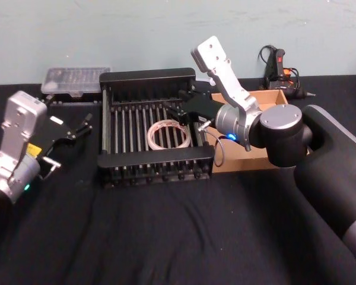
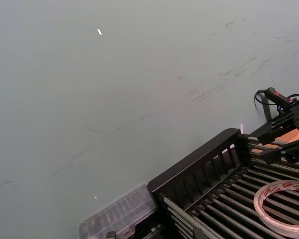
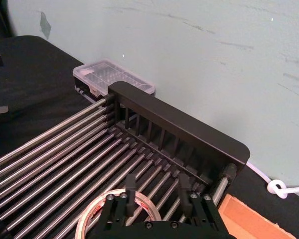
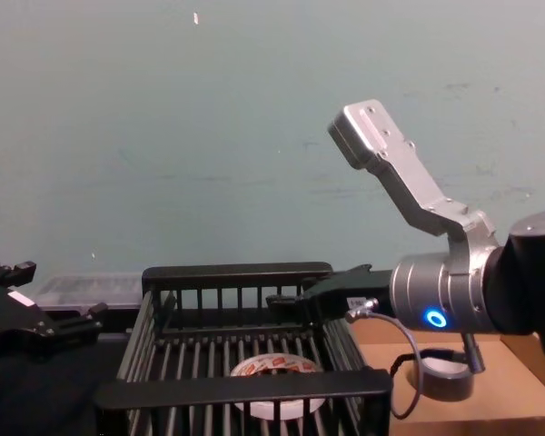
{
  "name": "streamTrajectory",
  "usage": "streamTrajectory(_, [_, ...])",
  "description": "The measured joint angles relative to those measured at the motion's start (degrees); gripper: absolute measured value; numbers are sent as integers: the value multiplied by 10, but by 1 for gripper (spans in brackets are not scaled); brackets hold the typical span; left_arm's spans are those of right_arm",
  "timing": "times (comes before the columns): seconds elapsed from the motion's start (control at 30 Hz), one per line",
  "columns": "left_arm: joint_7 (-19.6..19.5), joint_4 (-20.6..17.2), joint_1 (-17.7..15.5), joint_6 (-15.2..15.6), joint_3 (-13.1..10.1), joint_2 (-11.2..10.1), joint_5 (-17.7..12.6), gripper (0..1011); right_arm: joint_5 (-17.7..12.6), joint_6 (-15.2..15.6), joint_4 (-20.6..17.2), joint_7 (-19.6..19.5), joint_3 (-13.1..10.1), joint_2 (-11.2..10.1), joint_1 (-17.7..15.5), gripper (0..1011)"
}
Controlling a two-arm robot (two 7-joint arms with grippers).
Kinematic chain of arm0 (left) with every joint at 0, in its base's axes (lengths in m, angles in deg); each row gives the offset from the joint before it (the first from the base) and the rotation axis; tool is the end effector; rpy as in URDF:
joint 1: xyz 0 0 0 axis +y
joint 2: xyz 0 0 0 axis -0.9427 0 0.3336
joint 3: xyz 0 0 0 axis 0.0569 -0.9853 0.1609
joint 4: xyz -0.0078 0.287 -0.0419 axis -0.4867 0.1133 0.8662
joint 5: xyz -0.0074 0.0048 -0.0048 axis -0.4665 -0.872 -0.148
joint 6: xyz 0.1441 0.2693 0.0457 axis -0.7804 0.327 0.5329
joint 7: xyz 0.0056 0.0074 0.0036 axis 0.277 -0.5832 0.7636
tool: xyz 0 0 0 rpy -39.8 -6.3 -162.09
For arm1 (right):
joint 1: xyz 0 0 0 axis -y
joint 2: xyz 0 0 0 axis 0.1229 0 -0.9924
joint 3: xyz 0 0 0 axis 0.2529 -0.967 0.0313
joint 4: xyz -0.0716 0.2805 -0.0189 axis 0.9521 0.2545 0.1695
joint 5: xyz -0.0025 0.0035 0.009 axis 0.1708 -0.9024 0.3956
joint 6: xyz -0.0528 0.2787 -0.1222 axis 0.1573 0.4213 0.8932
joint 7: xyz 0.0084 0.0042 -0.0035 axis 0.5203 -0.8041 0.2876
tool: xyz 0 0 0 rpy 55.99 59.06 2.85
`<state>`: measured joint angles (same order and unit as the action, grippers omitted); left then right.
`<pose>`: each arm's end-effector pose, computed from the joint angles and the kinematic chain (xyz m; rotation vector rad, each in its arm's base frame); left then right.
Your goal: Pick up the white tape and place it into the black box , Pick up the silver tape and place it into the brown box.
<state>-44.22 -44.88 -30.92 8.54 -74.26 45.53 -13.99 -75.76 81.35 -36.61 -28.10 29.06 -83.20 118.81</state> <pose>0.3581 0.0827 -0.3023 0.3046 -0.2850 1.2480 0.4718 0.0800 -0.2547 -0.3810 0.0135 -0.8589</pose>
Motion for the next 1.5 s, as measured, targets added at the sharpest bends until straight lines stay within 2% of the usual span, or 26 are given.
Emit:
streamTrajectory(0.47, [0, 0, 0, 0, 0, 0, 0, 1001, -1, 0, -1, 1, 0, 0, 0, 941])
streamTrajectory(0.6, [0, 0, 0, 0, 0, 0, 0, 1001, -1, 0, -1, 1, 0, -1, 0, 1003])
streamTrajectory(1.03, [0, 0, 0, 0, 0, 0, 0, 1001, -1, 0, -6, 8, -2, -3, -3, 1003])
streamTrajectory(1.3, [0, 0, 0, 0, 0, 0, 0, 1001, 2, 4, -54, 27, -16, -28, -28, 1003])
streamTrajectory(1.5, [0, 0, 0, 0, 0, 0, 0, 1001, 0, 10, -110, 37, -37, -57, -57, 1002])
